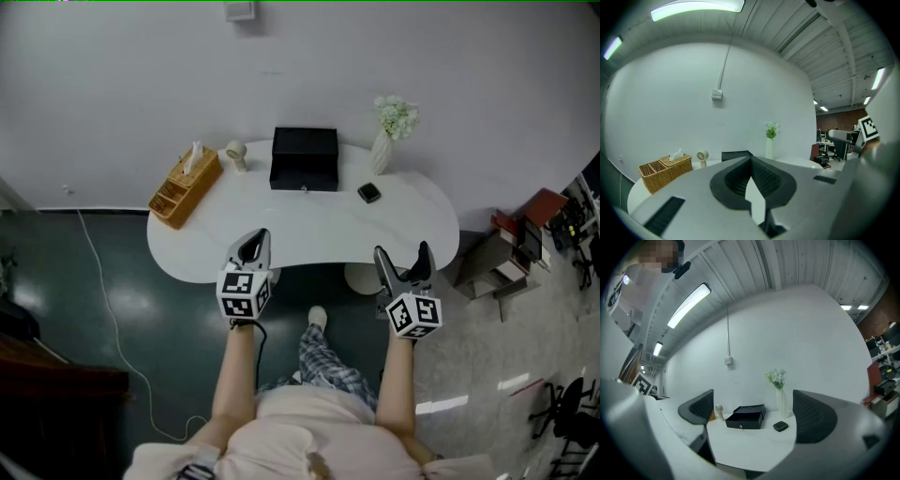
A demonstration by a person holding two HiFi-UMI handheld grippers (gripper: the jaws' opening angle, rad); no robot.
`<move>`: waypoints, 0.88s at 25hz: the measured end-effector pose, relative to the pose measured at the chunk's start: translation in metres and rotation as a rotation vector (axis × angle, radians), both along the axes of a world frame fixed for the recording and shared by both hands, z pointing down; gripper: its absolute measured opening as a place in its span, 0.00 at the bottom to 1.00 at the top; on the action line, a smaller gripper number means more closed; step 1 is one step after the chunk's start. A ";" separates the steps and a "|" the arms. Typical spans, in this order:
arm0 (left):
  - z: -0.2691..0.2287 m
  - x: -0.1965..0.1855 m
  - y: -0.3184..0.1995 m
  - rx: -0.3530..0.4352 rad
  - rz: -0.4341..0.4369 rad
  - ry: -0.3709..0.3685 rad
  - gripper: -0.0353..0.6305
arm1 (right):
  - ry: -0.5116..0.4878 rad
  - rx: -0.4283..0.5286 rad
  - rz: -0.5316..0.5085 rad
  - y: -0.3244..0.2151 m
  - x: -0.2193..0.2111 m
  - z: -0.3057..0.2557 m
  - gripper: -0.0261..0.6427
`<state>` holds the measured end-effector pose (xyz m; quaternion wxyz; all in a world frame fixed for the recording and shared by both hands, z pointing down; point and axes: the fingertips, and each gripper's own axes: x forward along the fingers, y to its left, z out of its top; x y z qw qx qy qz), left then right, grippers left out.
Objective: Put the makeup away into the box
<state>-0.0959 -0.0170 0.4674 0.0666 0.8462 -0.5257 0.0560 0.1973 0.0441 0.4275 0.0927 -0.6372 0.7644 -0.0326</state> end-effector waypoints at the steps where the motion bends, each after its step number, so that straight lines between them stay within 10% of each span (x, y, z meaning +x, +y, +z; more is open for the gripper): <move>1: 0.001 0.001 -0.008 -0.003 -0.003 -0.002 0.09 | 0.002 -0.005 -0.005 -0.009 0.000 0.001 0.81; 22: 0.006 0.030 -0.220 -0.032 -0.049 -0.003 0.09 | 0.064 -0.100 -0.051 -0.234 0.030 0.026 0.81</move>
